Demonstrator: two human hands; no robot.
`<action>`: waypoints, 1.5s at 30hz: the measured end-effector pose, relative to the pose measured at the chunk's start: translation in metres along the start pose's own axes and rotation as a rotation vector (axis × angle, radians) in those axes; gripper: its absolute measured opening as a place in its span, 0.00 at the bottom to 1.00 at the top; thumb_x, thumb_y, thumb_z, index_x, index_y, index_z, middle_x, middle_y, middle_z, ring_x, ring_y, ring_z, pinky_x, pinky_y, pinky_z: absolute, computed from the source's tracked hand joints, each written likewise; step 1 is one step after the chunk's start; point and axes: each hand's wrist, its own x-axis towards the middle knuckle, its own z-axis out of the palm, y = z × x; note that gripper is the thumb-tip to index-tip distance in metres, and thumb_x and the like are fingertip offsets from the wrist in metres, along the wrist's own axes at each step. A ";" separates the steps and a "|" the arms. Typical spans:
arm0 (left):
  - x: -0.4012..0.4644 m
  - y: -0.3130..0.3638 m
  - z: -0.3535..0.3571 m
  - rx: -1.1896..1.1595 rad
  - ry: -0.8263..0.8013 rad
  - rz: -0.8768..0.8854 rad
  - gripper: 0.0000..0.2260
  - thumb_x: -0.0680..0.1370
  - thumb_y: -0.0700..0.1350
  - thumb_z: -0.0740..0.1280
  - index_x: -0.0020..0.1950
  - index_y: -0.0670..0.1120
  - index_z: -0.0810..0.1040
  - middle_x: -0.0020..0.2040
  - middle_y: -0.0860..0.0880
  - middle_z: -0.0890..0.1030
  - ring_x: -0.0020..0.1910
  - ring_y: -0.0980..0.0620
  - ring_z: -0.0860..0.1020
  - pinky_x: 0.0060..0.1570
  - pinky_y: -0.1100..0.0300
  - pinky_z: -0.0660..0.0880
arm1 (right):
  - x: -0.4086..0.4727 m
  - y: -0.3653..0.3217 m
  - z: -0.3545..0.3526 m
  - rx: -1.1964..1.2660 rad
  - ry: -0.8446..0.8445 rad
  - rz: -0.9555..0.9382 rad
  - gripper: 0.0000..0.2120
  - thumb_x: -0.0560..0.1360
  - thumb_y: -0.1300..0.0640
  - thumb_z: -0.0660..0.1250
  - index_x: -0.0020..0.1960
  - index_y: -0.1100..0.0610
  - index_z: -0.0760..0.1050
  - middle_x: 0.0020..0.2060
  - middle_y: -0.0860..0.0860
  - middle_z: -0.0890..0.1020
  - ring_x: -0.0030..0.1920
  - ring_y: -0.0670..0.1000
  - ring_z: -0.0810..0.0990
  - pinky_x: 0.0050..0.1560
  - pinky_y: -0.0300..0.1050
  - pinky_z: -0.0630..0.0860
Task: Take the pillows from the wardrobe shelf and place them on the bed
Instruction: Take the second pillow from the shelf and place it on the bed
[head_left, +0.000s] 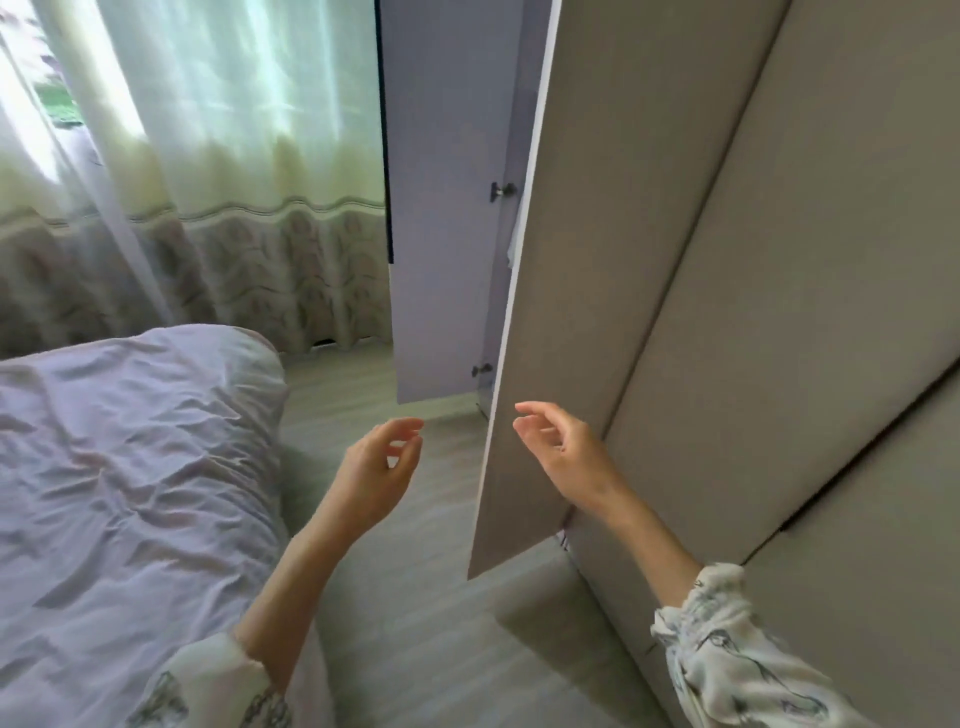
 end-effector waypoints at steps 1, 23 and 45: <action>0.015 0.000 -0.004 0.008 0.036 -0.013 0.13 0.79 0.41 0.61 0.62 0.43 0.75 0.57 0.44 0.79 0.48 0.53 0.76 0.48 0.63 0.70 | 0.022 -0.003 -0.001 0.002 -0.027 -0.025 0.14 0.77 0.47 0.61 0.60 0.49 0.74 0.48 0.45 0.79 0.45 0.37 0.76 0.38 0.22 0.69; 0.381 -0.114 -0.153 0.121 0.266 0.042 0.11 0.78 0.40 0.63 0.59 0.44 0.78 0.50 0.43 0.81 0.44 0.50 0.79 0.43 0.63 0.71 | 0.444 -0.090 0.142 0.184 -0.002 -0.203 0.17 0.78 0.48 0.60 0.64 0.53 0.72 0.51 0.49 0.78 0.47 0.40 0.76 0.39 0.21 0.68; 0.810 -0.018 -0.037 -0.030 -0.171 0.587 0.13 0.79 0.45 0.58 0.62 0.52 0.74 0.54 0.53 0.78 0.51 0.56 0.76 0.50 0.63 0.68 | 0.717 -0.061 -0.079 -0.124 0.623 -0.130 0.15 0.77 0.53 0.62 0.63 0.54 0.72 0.49 0.47 0.77 0.47 0.41 0.76 0.45 0.23 0.69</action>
